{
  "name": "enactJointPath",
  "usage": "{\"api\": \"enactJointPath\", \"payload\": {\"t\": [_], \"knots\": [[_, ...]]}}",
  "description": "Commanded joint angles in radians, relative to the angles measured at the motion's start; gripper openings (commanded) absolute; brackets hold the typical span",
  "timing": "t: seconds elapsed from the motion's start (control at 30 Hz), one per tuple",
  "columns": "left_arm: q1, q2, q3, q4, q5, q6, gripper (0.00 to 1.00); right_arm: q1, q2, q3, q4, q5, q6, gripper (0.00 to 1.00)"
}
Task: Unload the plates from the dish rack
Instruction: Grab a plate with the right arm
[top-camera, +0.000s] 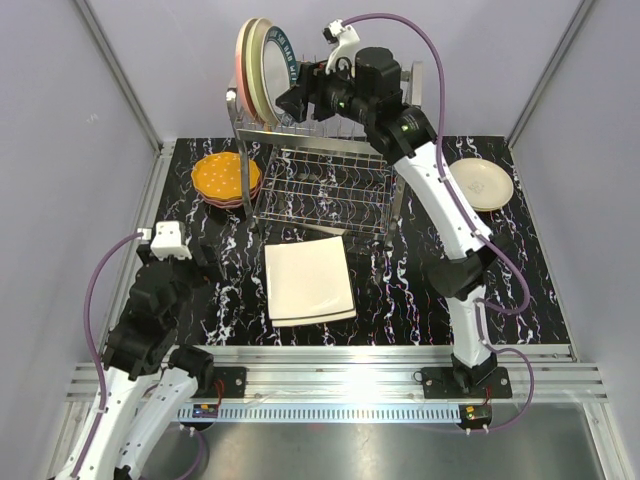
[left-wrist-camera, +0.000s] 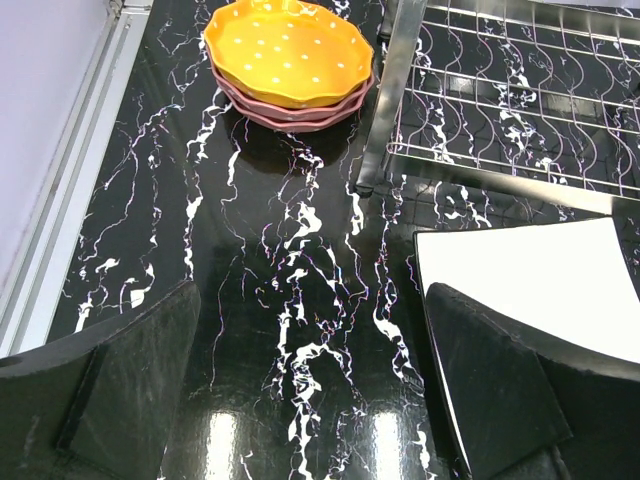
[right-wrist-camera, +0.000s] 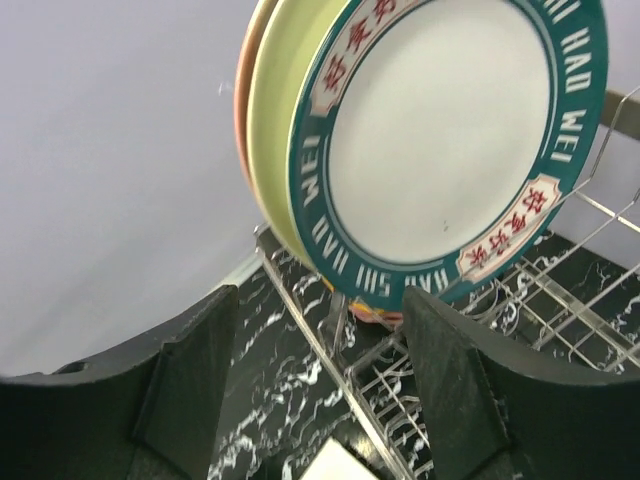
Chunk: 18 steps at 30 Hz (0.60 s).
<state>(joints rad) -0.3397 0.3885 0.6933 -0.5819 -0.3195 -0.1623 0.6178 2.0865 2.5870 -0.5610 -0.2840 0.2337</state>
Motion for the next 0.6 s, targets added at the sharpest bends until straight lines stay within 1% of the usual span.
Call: {"api": "enactJointPath", "payload": {"t": [0.0,0.07,0.17,0.3,0.57], "knots": [[0.001,-0.013,-0.001,0.04,-0.033,0.0,0.99,0.016,0.038,0.091,0.137,0.085,0.041,0.71],[0.002,-0.008,0.0,0.042,-0.032,0.003,0.99,0.023,0.053,0.102,0.15,0.088,0.015,0.66],[0.002,0.0,-0.001,0.042,-0.032,0.003,0.99,0.045,0.076,0.12,0.167,0.117,-0.034,0.65],[0.002,-0.002,0.0,0.039,-0.033,0.003,0.99,0.049,0.109,0.15,0.176,0.135,-0.04,0.63],[0.002,-0.01,-0.001,0.044,-0.029,0.003,0.99,0.071,0.144,0.148,0.187,0.184,-0.097,0.57]]}}
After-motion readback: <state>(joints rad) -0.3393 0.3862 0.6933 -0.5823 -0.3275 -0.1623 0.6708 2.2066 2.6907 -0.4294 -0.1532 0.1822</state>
